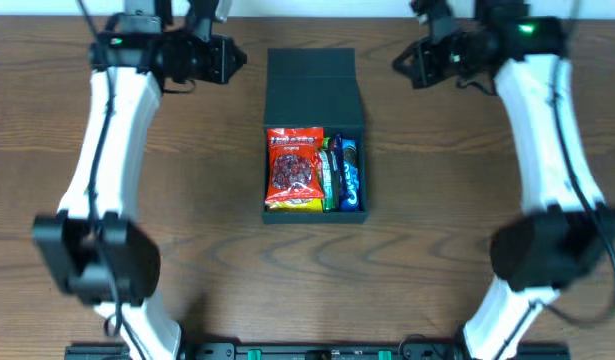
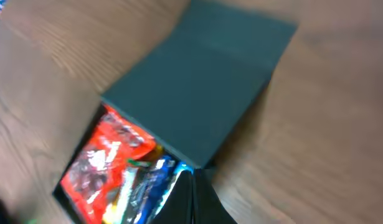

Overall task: Pack container
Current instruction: 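Grip the lid edges with both grippers and tilt it forward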

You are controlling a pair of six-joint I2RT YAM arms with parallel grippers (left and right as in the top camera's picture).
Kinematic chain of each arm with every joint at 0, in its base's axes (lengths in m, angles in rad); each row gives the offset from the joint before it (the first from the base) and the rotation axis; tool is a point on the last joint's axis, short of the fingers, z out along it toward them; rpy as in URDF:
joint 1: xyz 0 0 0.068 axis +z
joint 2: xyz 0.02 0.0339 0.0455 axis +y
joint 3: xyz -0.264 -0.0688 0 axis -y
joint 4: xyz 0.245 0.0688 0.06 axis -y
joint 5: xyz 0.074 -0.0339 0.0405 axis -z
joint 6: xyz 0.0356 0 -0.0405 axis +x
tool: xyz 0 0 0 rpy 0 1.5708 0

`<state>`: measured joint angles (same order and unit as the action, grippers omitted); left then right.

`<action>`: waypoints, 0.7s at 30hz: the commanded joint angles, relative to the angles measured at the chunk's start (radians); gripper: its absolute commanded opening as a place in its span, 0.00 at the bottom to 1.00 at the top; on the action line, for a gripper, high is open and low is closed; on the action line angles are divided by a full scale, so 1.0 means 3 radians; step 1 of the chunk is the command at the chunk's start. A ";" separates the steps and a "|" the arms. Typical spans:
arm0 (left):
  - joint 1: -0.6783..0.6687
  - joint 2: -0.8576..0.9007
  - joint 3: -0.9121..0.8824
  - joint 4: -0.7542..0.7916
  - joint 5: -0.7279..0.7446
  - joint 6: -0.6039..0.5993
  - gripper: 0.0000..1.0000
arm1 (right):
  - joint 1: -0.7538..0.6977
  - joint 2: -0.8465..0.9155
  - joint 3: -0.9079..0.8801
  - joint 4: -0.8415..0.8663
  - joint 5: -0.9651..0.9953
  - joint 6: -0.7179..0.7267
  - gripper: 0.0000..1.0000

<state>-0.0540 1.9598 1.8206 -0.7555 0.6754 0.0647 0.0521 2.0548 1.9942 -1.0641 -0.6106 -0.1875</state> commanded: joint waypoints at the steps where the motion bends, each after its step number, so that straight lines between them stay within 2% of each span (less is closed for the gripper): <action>1: 0.0043 0.0381 -0.0062 0.0069 0.0189 -0.0394 0.06 | -0.0175 0.0331 -0.0047 0.0045 -0.0586 0.0206 0.01; 6: 0.0067 0.0884 -0.0062 0.0114 0.0449 -0.0690 0.06 | -0.0276 0.0877 -0.0048 0.0042 -0.1151 0.0228 0.01; 16: 0.0074 0.1275 -0.0062 0.0118 0.0444 -0.1030 0.06 | -0.0126 0.1502 -0.0048 0.0029 -0.1308 0.0361 0.02; 21: 0.0072 0.1362 -0.0062 0.0182 0.0434 -0.1152 0.06 | -0.0023 0.1558 -0.0048 0.0173 -0.1306 0.0379 0.01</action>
<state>-0.0391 2.3432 1.8053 -0.7059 0.7910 -0.2447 0.0246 2.5183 1.9747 -1.0260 -0.9695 -0.0872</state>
